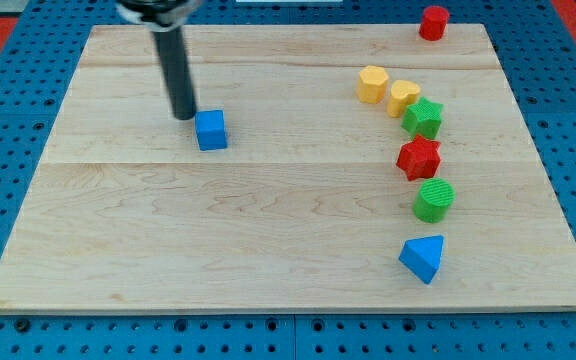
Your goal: Move the blue cube towards the center of the board
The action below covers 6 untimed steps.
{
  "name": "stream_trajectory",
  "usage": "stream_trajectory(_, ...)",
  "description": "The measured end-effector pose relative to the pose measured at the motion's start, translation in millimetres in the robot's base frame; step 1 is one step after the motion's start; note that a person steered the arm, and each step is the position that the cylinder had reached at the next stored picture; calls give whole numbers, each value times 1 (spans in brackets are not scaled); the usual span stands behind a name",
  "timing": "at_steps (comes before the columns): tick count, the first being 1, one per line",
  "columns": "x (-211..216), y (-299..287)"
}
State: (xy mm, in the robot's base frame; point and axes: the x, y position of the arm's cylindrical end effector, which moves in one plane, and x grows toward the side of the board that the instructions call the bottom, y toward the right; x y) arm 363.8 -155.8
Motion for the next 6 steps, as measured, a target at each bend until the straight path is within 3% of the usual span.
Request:
stream_trajectory(1, 27, -1)
stream_trajectory(2, 50, 37)
stream_trajectory(4, 35, 40)
stream_trajectory(6, 12, 91)
